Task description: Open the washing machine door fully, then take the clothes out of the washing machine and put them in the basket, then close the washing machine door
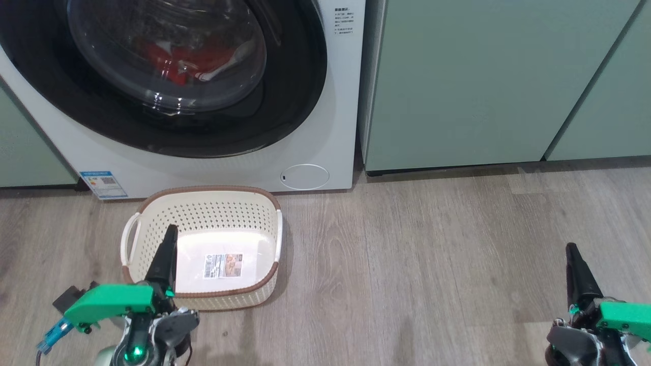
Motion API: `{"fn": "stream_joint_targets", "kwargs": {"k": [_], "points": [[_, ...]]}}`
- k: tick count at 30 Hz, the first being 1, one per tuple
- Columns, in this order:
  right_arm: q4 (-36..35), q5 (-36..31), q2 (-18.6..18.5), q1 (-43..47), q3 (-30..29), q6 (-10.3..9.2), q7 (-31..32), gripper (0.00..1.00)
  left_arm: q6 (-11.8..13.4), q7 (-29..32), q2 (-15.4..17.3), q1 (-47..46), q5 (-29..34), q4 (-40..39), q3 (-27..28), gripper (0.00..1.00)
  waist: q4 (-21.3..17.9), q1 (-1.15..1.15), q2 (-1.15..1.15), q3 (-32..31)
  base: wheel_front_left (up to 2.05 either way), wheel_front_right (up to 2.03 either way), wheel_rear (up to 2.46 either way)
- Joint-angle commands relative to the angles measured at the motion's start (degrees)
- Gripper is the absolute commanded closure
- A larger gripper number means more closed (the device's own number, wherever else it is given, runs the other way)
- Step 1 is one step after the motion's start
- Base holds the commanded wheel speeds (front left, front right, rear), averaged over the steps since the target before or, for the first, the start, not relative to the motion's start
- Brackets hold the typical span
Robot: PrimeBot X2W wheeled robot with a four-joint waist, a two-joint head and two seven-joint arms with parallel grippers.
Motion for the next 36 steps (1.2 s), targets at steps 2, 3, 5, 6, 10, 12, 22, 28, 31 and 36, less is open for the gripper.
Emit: {"fn": "stream_joint_targets", "kwargs": {"k": [2,3,5,6,10,12,22,28,31,36], "points": [[-2.3,0.4,-1.1,-2.8,1.2,0.44,0.3,1.00,-0.4,0.3,1.0,-1.5,-0.2,-2.0,1.6,1.00,0.0,0.00,0.00,0.0,0.00,0.00,0.00],[-2.3,0.4,-1.1,-2.8,1.2,0.44,0.3,1.00,-0.4,0.3,1.0,-1.5,-0.2,-2.0,1.6,1.00,0.0,0.00,0.00,0.0,0.00,0.00,0.00],[-2.3,0.4,-1.1,-2.8,1.2,0.44,0.3,1.00,-0.4,0.3,1.0,-1.5,-0.2,-2.0,1.6,1.00,0.0,0.00,0.00,0.0,0.00,0.00,0.00],[-2.3,0.4,-1.1,-2.8,1.2,0.44,0.3,1.00,-0.4,0.3,1.0,-1.5,-0.2,-2.0,1.6,1.00,0.0,0.00,0.00,0.0,0.00,0.00,0.00],[-2.3,0.4,-1.1,-2.8,1.2,0.44,0.3,1.00,-0.4,0.3,1.0,-1.5,-0.2,-2.0,1.6,1.00,0.0,0.00,0.00,0.0,0.00,0.00,0.00],[-2.3,0.4,-1.1,-2.8,1.2,0.44,0.3,1.00,-0.4,0.3,1.0,-1.5,-0.2,-2.0,1.6,1.00,0.0,0.00,0.00,0.0,0.00,0.00,0.00],[-2.3,0.4,-1.1,-2.8,1.2,0.44,0.3,1.00,-0.4,0.3,1.0,-1.5,-0.2,-2.0,1.6,1.00,0.0,0.00,0.00,0.0,0.00,0.00,0.00],[-2.3,0.4,-1.1,-2.8,1.2,0.44,0.3,1.00,-0.4,0.3,1.0,-1.5,-0.2,-2.0,1.6,1.00,0.0,0.00,0.00,0.0,0.00,0.00,0.00],[-2.3,0.4,-1.1,-2.8,1.2,0.44,0.3,1.00,-0.4,0.3,1.0,-1.5,-0.2,-2.0,1.6,1.00,0.0,0.00,0.00,0.0,0.00,0.00,0.00],[-2.3,0.4,-1.1,-2.8,1.2,0.44,0.3,1.00,-0.4,0.3,1.0,-1.5,-0.2,-2.0,1.6,1.00,0.0,0.00,0.00,0.0,0.00,0.00,0.00]]}}
